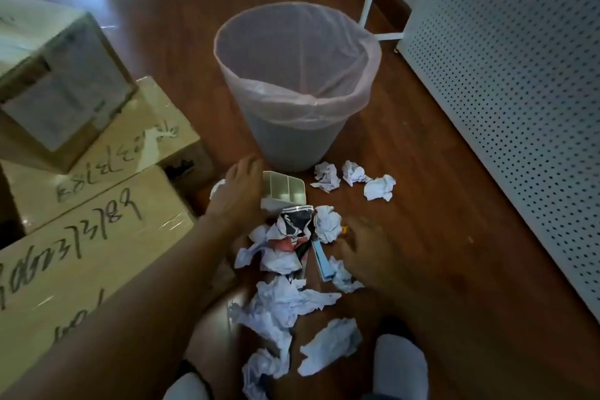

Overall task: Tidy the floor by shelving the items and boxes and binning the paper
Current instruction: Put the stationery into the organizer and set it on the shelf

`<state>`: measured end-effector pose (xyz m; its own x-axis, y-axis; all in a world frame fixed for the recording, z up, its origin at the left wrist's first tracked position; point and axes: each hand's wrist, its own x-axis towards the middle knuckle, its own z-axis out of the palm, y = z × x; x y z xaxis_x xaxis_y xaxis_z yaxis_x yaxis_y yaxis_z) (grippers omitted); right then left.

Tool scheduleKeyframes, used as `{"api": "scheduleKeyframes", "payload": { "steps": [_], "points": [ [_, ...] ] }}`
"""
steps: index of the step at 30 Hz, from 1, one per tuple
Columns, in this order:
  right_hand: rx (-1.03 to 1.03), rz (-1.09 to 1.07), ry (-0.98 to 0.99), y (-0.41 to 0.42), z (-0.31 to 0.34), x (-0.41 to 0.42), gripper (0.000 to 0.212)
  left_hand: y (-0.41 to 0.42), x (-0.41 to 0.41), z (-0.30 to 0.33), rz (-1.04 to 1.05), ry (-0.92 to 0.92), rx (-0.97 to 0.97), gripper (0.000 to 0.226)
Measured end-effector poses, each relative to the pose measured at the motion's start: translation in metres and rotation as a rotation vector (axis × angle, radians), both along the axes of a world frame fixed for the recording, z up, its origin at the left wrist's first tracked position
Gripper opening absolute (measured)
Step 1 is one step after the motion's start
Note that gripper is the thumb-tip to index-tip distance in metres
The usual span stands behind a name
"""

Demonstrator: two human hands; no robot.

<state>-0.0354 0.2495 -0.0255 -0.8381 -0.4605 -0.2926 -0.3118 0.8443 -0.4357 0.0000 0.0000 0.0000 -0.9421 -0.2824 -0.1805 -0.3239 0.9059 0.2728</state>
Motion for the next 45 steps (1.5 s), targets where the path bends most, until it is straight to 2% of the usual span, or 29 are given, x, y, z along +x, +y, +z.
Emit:
{"api": "scheduleKeyframes", "payload": {
  "steps": [2,4,8,13,16,18,21,23,26,28,32,36,41,45],
  "points": [
    [0.003,-0.059,0.005,-0.003,-0.02,-0.005,0.034,-0.008,-0.013,-0.019,-0.001,-0.043,0.039,0.098],
    [0.0,-0.107,0.008,-0.007,-0.036,-0.006,0.044,-0.014,-0.02,-0.034,-0.012,-0.096,0.064,0.086],
    [-0.162,-0.198,0.005,-0.022,-0.043,-0.019,0.054,-0.028,-0.024,-0.04,-0.035,-0.059,0.118,0.077],
    [-0.272,-0.044,0.046,-0.041,-0.029,-0.038,0.082,-0.051,-0.028,-0.025,-0.228,0.039,0.143,0.071],
    [-0.34,0.052,0.037,-0.048,-0.016,-0.039,0.09,-0.046,-0.037,-0.001,-0.296,0.075,0.2,0.067],
    [-0.385,0.088,0.074,-0.05,-0.009,-0.039,0.088,-0.033,-0.043,0.014,-0.372,0.099,0.241,0.063],
    [-0.486,-0.013,0.152,-0.044,-0.003,-0.036,0.076,-0.002,-0.05,0.029,-0.48,0.15,0.312,0.058],
    [-0.514,-0.102,0.223,-0.029,-0.002,-0.033,0.062,0.018,-0.05,0.031,-0.49,0.205,0.356,0.063],
    [-0.452,-0.246,0.262,0.004,-0.002,-0.03,0.062,0.043,-0.044,0.015,-0.416,0.257,0.399,0.078],
    [-0.424,-0.362,0.301,0.026,-0.008,-0.028,0.064,0.055,-0.033,-0.002,-0.36,0.164,0.372,0.078],
    [-0.387,-0.552,0.274,0.054,-0.029,-0.02,0.069,0.076,-0.005,-0.038,-0.394,-0.009,0.282,0.056],
    [-0.312,-0.571,0.175,0.064,-0.046,-0.009,0.07,0.083,0.018,-0.059,-0.451,-0.207,0.16,0.051],
    [-0.243,-0.581,0.101,0.056,-0.051,-0.003,0.073,0.079,0.025,-0.067,-0.393,-0.233,0.04,0.043],
    [-0.178,-0.58,0.079,0.053,-0.051,-0.004,0.082,0.08,0.025,-0.065,-0.334,-0.193,-0.137,0.055]
  ]
}}
